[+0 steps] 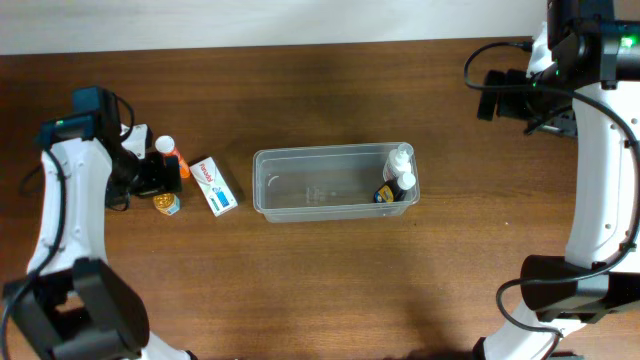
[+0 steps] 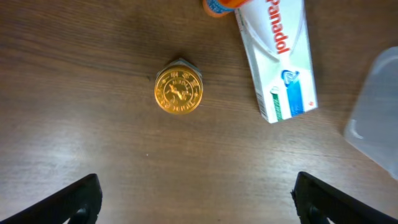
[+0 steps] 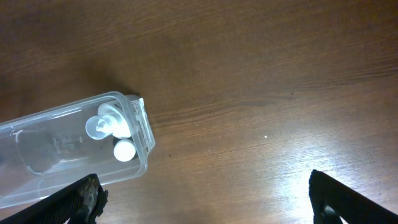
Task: Pack container
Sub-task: 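Move left gripper down over the gold-lidded jar, then close left gripper on the gold-lidded jar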
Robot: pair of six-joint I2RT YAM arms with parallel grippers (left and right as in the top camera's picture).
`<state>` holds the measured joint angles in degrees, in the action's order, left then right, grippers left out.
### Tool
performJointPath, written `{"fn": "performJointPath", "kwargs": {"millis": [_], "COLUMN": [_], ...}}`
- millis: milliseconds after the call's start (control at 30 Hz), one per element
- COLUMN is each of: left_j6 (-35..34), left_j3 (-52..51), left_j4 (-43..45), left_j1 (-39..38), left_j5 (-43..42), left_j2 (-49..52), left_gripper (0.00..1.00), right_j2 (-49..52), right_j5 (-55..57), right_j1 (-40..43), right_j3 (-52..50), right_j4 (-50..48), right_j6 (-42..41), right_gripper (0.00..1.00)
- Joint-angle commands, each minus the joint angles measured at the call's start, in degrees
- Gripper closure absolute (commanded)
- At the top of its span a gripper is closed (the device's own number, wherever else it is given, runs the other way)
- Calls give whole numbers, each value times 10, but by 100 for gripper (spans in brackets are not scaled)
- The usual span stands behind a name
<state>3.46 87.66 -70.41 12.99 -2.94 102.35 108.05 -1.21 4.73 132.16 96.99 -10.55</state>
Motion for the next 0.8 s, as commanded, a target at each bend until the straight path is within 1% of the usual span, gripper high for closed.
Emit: {"fn": "performJointPath", "kwargs": {"millis": [0,100,233,400,467,633,767], "left_j6": [11,-13,-76,-113,-122,-169,-195], "left_j3": [4,4,4,-7,-23,-87,-132], "left_j4": [5,6,9,22,36,83,126], "left_j1": [2,2,2,2,2,2,5], "left_j5": [4,6,30,30,30,61,60], "left_j2": [30,49,63,65,65,65,65], "left_gripper": [5,6,6,7,7,6,6], "right_j2": [1,1,1,1,1,1,1], "right_j5": [-3,-3,-3,-3,-3,-3,-3], "right_j1": [2,2,2,2,2,2,2], "right_j3": [4,4,4,4,4,4,4], "right_j4": [1,1,1,1,1,1,1], "right_j6": [-4,-4,-4,-4,-4,-4,-4], "right_gripper": [2,2,2,2,2,2,2]}}
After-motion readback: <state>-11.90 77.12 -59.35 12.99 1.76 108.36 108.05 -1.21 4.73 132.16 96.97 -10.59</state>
